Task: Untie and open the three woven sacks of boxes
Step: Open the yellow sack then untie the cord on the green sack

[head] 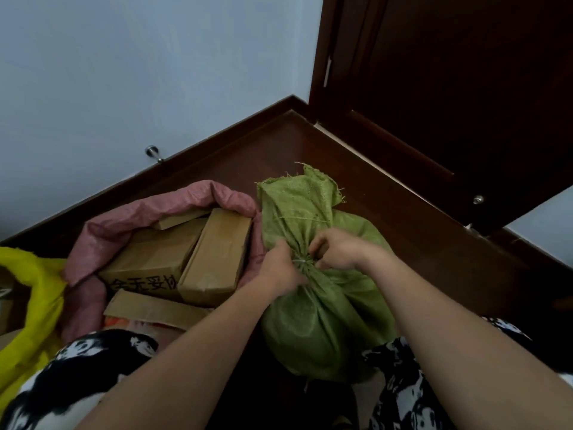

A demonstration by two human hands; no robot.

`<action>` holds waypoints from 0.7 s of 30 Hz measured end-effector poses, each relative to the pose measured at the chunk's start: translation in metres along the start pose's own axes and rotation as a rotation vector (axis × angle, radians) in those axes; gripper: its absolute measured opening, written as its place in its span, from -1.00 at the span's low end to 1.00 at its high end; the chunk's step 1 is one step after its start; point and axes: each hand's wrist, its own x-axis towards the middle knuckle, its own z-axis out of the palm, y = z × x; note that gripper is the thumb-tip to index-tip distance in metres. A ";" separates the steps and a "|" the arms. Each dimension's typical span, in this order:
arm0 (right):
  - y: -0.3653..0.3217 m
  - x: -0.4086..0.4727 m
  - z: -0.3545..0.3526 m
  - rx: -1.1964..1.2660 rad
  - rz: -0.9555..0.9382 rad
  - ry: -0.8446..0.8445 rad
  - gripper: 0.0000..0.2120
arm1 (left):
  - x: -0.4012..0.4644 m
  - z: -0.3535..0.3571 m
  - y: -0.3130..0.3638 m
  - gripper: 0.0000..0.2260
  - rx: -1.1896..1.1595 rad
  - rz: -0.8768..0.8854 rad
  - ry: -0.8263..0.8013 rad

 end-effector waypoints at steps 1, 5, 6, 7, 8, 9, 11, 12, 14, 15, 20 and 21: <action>0.001 0.003 0.001 0.111 -0.007 0.038 -0.74 | 0.004 0.001 -0.001 -0.55 -0.086 -0.017 0.062; -0.004 0.014 -0.001 0.397 -0.125 0.257 -0.68 | 0.017 -0.005 0.006 -0.65 -0.505 -0.015 0.216; -0.008 0.015 -0.003 0.442 -0.175 0.311 -0.66 | 0.019 -0.009 0.011 -0.64 -0.572 0.012 0.233; -0.012 0.015 -0.006 0.489 -0.221 0.355 -0.65 | 0.021 -0.013 0.016 -0.64 -0.617 0.049 0.254; -0.016 0.015 -0.009 0.541 -0.261 0.390 -0.64 | 0.024 -0.017 0.022 -0.63 -0.650 0.093 0.277; -0.019 0.016 -0.012 0.592 -0.297 0.420 -0.63 | 0.028 -0.021 0.027 -0.63 -0.673 0.139 0.301; -0.024 0.018 -0.021 0.668 -0.361 0.479 -0.61 | 0.036 -0.030 0.036 -0.62 -0.680 0.227 0.350; -0.027 0.020 -0.025 0.688 -0.392 0.502 -0.60 | 0.039 -0.035 0.039 -0.62 -0.668 0.266 0.371; -0.030 0.022 -0.033 0.702 -0.453 0.539 -0.60 | 0.045 -0.045 0.043 -0.63 -0.634 0.322 0.401; -0.032 0.023 -0.035 0.694 -0.478 0.556 -0.62 | 0.046 -0.049 0.044 -0.63 -0.623 0.341 0.409; -0.034 0.027 -0.032 0.408 -0.387 0.547 -0.72 | 0.051 -0.049 0.033 -0.64 -0.589 0.265 0.340; -0.031 0.029 -0.031 0.328 -0.357 0.529 -0.74 | 0.051 -0.046 0.030 -0.65 -0.564 0.232 0.323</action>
